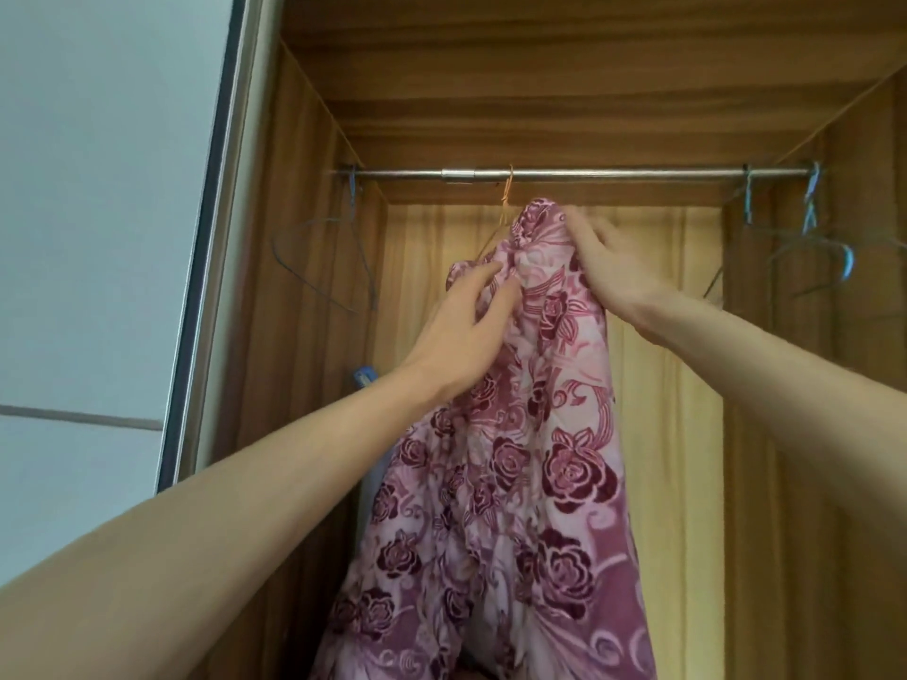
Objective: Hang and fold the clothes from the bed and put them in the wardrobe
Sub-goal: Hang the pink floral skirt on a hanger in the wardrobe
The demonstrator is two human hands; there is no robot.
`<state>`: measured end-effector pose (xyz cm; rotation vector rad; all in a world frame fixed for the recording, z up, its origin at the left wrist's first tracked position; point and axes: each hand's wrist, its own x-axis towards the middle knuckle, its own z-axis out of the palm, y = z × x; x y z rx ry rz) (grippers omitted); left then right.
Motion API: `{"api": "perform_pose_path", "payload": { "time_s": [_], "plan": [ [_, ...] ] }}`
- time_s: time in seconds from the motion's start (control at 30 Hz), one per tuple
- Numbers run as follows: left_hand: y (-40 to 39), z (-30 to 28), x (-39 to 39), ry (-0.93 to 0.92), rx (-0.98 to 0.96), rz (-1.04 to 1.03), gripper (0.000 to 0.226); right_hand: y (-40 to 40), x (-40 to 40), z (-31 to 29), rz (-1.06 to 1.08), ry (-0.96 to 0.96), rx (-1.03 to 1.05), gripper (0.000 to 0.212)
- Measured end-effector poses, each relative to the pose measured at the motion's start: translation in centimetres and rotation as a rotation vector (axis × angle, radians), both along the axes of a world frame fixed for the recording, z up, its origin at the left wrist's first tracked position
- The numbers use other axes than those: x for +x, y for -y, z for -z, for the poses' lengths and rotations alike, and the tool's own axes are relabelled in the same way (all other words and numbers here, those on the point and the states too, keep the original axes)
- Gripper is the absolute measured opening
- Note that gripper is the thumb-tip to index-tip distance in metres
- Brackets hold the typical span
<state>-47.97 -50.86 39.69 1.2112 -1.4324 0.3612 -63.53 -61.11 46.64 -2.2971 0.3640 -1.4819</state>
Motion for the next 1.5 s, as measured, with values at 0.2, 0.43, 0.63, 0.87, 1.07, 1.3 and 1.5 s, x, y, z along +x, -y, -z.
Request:
{"api": "perform_pose_path", "payload": {
  "time_s": [0.2,0.43,0.63,0.87,1.07,1.3,1.5],
  "plan": [
    [-1.9,4.6,0.0,0.229,0.126,-0.217,0.06,-0.9,-4.5,8.8,0.254,0.054,-0.207,0.065],
    [-2.2,11.8,-0.2,0.407,0.14,-0.246,0.059,-6.6,-8.2,18.8,0.705,-0.2,-0.362,0.065],
    [-3.5,20.1,-1.6,0.419,0.041,-0.131,0.059,-11.5,-9.4,25.7,0.947,-0.339,-0.413,0.069],
    [-5.1,27.2,-4.6,0.445,0.046,0.069,0.056,-17.2,-12.4,33.1,1.194,-0.427,-0.282,0.067],
    [-4.9,31.0,-8.9,0.438,0.009,0.244,0.054,-20.5,-16.2,38.2,1.412,-0.504,-0.134,0.063],
    [-3.1,34.1,-17.8,0.428,0.049,0.47,0.053,-23.6,-22.7,40.6,1.665,-0.579,-0.05,0.07],
    [-1.5,35.8,-28.2,0.488,0.018,0.649,0.053,-25.9,-30.1,41.5,1.852,-0.582,0.013,0.065]
  ]
}}
